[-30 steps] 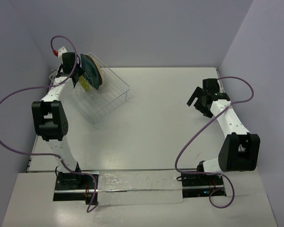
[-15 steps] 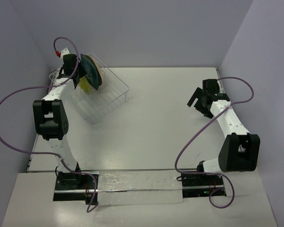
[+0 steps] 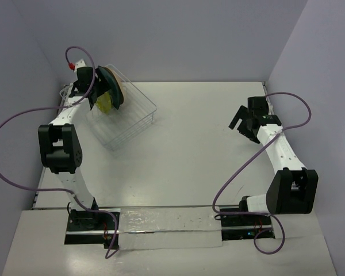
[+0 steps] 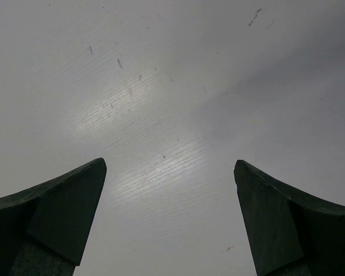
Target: Load the plates into the dish rack
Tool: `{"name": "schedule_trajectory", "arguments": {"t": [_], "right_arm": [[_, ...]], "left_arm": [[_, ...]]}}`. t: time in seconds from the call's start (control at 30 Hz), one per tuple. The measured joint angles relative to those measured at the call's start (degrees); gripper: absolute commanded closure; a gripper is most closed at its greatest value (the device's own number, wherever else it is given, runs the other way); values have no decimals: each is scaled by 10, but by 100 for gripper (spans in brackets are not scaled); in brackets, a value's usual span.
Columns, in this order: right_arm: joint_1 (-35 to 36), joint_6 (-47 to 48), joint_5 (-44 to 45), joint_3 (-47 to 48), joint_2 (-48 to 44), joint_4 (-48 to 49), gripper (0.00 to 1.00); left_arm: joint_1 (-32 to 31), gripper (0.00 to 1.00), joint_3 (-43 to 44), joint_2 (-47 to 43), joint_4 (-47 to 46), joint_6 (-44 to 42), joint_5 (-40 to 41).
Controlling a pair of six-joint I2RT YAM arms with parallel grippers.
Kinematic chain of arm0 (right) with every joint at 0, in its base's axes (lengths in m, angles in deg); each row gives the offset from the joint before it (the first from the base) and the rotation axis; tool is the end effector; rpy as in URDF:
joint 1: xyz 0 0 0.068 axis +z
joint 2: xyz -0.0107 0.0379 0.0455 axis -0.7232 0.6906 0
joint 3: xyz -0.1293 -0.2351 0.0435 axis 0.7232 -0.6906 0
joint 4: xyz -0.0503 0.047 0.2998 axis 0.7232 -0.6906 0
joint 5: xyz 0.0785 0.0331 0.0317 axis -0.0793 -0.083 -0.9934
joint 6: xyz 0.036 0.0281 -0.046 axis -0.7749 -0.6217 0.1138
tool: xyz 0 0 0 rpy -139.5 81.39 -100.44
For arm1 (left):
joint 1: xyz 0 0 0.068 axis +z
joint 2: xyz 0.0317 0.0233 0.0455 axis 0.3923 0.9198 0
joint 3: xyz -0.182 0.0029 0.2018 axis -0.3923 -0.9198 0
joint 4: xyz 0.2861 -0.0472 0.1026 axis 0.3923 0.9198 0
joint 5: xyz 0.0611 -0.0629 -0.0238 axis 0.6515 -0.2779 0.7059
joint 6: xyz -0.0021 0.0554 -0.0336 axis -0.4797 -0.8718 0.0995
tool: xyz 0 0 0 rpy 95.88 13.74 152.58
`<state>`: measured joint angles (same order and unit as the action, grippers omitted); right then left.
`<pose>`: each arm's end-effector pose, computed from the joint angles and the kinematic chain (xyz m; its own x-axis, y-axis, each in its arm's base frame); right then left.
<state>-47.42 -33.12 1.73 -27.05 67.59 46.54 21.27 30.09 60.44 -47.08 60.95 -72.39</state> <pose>0.3316 -0.0145 0.2451 -0.6647 0.4818 -0.5709 0.4862 0.8592 0.1591 0.5163 -0.0080 0.2470 -0.3567 -0.4755 -0.8042 -0.3336 0.8688 -0.3658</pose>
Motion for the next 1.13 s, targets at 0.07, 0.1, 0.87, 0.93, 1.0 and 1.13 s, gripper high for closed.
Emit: {"name": "schedule_trajectory", "arguments": {"t": [0.07,0.1,0.87,0.93,1.0,1.13], "right_arm": [[0,3,0,-3,-5,0,0],[0,4,0,-3,-8,0,0],[0,-3,-18,-133,-189,70,0],[0,-7,-24,-153,-207,83,0],[0,-9,-26,-170,-228,92,0],[0,-10,-24,-195,-271,106,0]], "left_arm": [[0,6,-6,-19,10,0,0],[-1,6,-7,-30,15,0,0],[-14,1,-248,-514,201,137,121],[-14,1,-262,-538,217,153,135],[-14,1,-273,-553,223,165,143],[-15,1,-288,-564,245,183,147]]}}
